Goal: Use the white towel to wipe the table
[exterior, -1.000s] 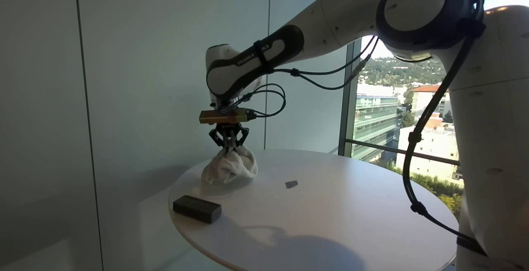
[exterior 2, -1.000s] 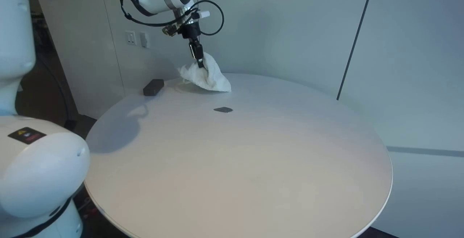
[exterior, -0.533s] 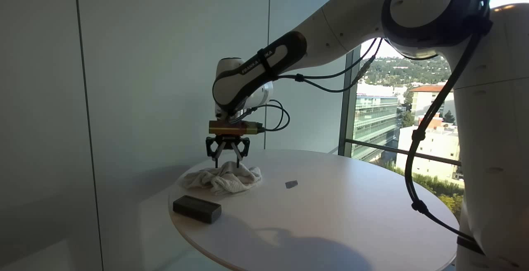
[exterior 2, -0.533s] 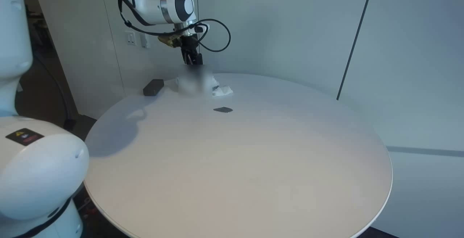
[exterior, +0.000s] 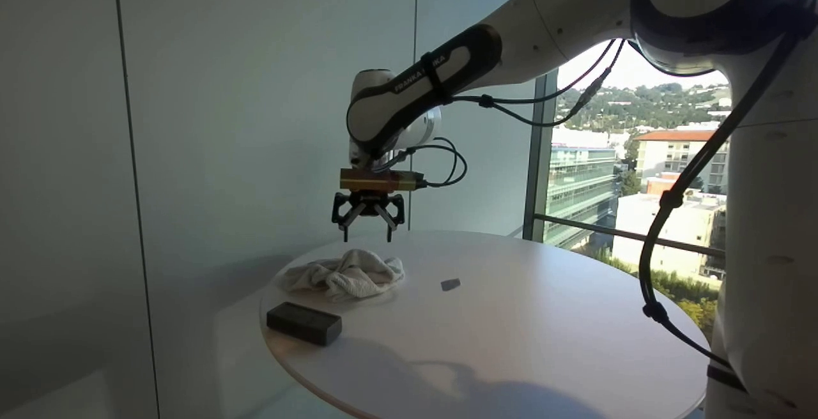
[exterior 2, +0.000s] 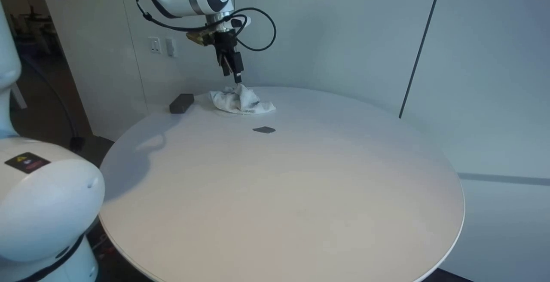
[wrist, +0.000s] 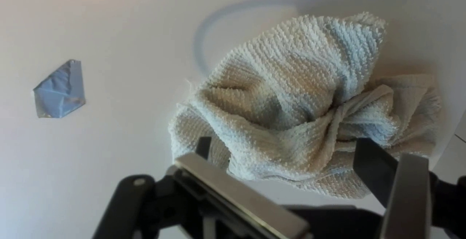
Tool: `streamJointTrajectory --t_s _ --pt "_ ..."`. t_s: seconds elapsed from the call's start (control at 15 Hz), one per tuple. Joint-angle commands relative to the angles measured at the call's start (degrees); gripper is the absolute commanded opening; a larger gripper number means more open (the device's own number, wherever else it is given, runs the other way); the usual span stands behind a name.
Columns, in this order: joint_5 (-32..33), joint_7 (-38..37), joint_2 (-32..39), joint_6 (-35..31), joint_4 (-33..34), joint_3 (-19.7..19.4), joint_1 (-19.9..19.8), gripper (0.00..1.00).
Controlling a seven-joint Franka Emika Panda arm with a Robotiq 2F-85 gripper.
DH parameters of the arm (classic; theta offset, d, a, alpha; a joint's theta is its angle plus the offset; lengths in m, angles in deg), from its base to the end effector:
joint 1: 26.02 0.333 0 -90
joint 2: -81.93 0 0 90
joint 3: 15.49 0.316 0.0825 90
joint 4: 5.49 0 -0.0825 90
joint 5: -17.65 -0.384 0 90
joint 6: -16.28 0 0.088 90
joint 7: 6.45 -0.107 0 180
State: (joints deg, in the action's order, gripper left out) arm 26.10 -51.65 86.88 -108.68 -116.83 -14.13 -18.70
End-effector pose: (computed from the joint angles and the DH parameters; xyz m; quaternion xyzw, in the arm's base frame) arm 0.5877 0.0839 0.4524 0.9561 -0.2761 0.0955 0.0214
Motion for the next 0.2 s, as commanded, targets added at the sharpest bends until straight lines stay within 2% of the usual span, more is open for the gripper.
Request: streamJointTrajectory --t_s 0.0,0.13 --pt "0.03 0.00 0.50 0.12 0.14 0.53 -0.53 1.00" --pt "0.03 0.00 1.10 0.10 0.14 0.54 -0.45 1.00"
